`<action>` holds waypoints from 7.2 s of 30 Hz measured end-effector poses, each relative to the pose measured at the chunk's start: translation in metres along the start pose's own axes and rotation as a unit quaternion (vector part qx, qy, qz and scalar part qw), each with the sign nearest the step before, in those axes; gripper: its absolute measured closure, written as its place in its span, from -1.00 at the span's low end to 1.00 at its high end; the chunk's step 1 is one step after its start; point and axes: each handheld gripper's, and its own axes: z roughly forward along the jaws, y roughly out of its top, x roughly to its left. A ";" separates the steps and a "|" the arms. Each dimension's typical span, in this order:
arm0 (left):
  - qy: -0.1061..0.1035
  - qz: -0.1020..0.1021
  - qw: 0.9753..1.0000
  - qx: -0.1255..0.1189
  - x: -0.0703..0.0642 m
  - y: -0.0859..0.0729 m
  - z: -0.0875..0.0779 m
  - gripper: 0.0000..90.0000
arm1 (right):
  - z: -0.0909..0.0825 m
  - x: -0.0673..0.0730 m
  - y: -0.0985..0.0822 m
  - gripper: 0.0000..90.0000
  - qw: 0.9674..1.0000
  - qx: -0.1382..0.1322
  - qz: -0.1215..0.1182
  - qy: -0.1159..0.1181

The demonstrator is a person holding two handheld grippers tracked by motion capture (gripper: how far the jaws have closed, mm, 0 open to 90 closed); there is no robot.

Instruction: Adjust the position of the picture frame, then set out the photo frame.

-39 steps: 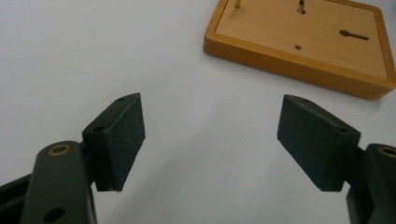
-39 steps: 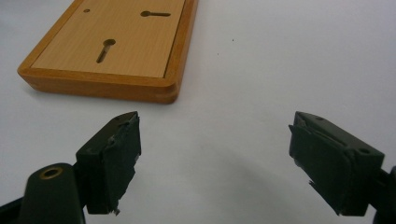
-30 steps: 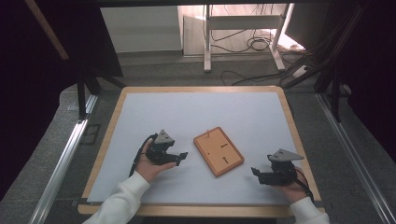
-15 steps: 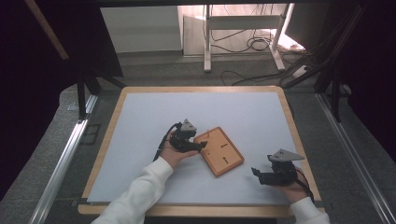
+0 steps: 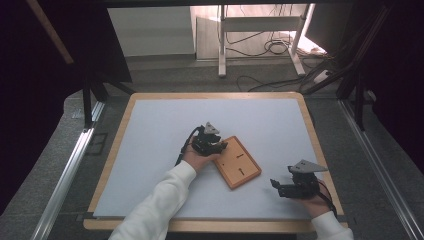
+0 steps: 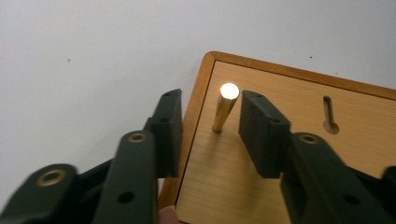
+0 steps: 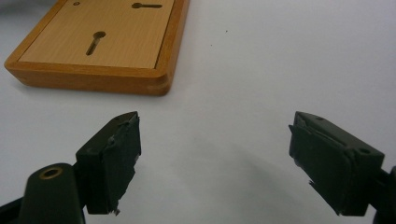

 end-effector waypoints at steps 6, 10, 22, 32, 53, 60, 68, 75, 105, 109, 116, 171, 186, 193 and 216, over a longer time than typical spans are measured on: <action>0.000 -0.002 1.000 -0.005 -0.001 0.001 0.006 0.56 | 0.002 0.001 0.000 -0.63 1.000 0.005 -0.002 0.001; -0.001 -0.003 1.000 -0.009 -0.002 0.000 0.008 0.71 | 0.001 0.000 0.000 -0.63 1.000 0.005 0.000 0.000; -0.012 -0.014 1.000 -0.006 0.000 0.000 0.005 0.88 | 0.001 -0.002 0.000 -0.63 1.000 0.002 0.003 -0.003; -0.028 -0.032 0.999 -0.003 0.003 0.003 -0.010 0.88 | 0.000 -0.001 0.000 -0.62 1.000 0.001 0.005 -0.005; -0.008 -0.022 1.000 0.009 0.031 -0.030 -0.071 0.88 | 0.003 0.001 0.000 -0.62 1.000 0.005 0.004 -0.004; -0.005 -0.031 0.999 0.015 0.044 -0.044 -0.071 0.87 | 0.004 0.002 0.000 -0.62 1.000 0.007 0.006 -0.003; -0.011 -0.021 1.000 0.018 0.038 -0.035 -0.061 0.88 | 0.004 0.002 0.000 -0.62 1.000 0.009 0.006 -0.002; -0.012 -0.038 0.999 0.024 0.043 -0.040 -0.055 0.88 | 0.004 0.001 -0.001 -0.62 1.000 0.009 0.007 -0.002; -0.013 -0.002 1.000 0.012 0.044 -0.052 -0.090 0.17 | 0.005 0.003 -0.001 -0.62 1.000 0.015 0.001 0.000; 0.017 -0.006 1.000 0.016 0.053 -0.064 -0.107 0.52 | 0.005 0.003 -0.001 -0.62 1.000 0.016 0.003 -0.001; 0.046 -0.032 0.997 0.053 0.069 -0.077 -0.112 1.00 | 0.006 0.005 0.000 -0.62 1.000 0.015 -0.002 -0.001; 0.000 -0.018 1.000 0.021 0.058 -0.074 -0.108 0.78 | 0.004 0.007 0.001 -0.62 1.000 0.001 -0.004 0.005; -0.013 0.002 1.000 0.017 0.050 -0.071 -0.106 -0.06 | 0.007 0.012 0.002 -0.62 1.000 -0.003 -0.024 0.013; -0.019 0.016 1.000 0.016 0.049 -0.066 -0.104 -0.10 | 0.008 0.016 0.002 -0.62 0.999 0.002 -0.033 0.014; -0.050 0.048 0.997 0.022 0.047 -0.039 -0.059 0.16 | 0.010 0.022 0.003 -0.62 0.999 0.005 -0.038 0.017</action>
